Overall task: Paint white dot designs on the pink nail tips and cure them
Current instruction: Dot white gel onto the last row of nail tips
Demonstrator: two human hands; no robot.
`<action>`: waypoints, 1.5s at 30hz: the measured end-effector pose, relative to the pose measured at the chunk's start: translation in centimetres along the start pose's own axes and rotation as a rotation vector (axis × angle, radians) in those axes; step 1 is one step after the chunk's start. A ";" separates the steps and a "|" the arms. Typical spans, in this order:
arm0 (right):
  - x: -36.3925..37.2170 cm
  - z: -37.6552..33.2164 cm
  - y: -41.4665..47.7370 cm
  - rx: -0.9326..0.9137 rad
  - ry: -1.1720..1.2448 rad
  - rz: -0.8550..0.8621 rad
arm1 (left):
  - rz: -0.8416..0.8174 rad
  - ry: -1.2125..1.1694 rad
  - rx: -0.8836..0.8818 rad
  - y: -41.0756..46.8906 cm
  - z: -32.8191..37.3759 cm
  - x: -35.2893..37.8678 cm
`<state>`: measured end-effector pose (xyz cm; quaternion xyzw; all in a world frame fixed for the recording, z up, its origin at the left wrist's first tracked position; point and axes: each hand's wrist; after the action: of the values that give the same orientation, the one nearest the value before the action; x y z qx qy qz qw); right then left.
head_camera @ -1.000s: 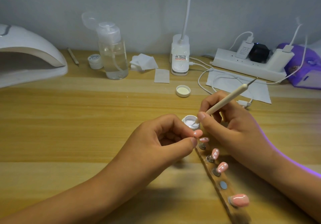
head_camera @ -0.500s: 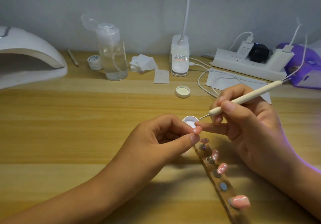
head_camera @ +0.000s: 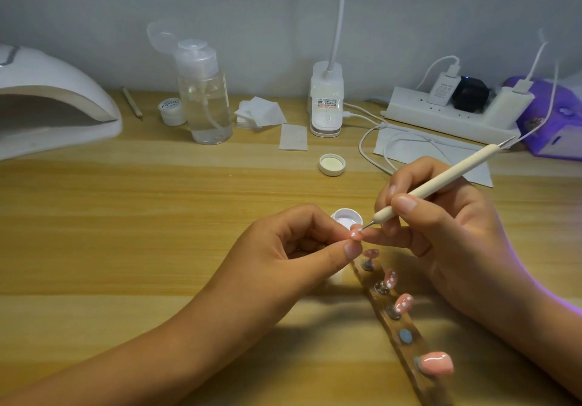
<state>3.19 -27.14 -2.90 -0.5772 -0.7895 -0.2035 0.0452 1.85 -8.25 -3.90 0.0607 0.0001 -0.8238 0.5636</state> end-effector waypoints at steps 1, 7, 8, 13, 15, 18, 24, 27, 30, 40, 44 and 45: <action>0.0 0.0 0.0 0.000 -0.003 -0.001 | 0.000 0.000 0.002 0.0 0.0 0.0; -0.1 0.1 0.0 -0.005 -0.010 0.006 | -0.004 -0.004 0.012 0.0 -0.2 0.0; -0.1 0.1 0.0 -0.008 -0.010 0.005 | -0.007 -0.001 0.013 0.0 -0.2 0.0; 0.0 0.1 0.0 -0.017 -0.025 0.001 | -0.007 0.003 0.011 0.1 -0.3 0.0; 0.0 0.0 0.0 -0.016 -0.029 0.002 | -0.008 0.004 0.016 0.0 -0.3 -0.1; 0.1 0.1 0.0 -0.013 -0.011 0.009 | -0.007 0.000 0.018 0.0 -0.3 0.0; 0.0 0.0 0.1 -0.016 -0.003 0.000 | -0.007 -0.003 0.020 0.0 -0.2 0.0; -0.1 -0.1 0.2 -0.114 -0.217 0.043 | -0.007 0.008 0.017 0.0 -0.1 0.0; -0.1 0.1 0.4 -0.156 -0.528 0.050 | -0.009 0.022 0.012 0.0 -0.1 -0.1; 0.1 0.4 0.6 -0.064 -0.716 0.027 | -0.012 0.010 -0.017 -0.2 0.2 -0.1; 0.1 0.5 0.7 -0.051 -0.727 0.011 | -0.020 0.002 -0.016 -0.2 0.3 -0.1; 0.0 0.5 0.7 -0.048 -0.729 0.011 | -0.021 0.004 -0.016 -0.1 0.3 -0.1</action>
<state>3.87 -26.76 -3.13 -0.6170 -0.7457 -0.0025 -0.2516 1.71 -8.17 -3.61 0.0575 0.0085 -0.8296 0.5553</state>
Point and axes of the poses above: each hand's wrist, its own y-axis towards the middle knuckle, its own x-axis out of the palm, z = x × y, and after that the axes turned 8 degrees about y, right-handed
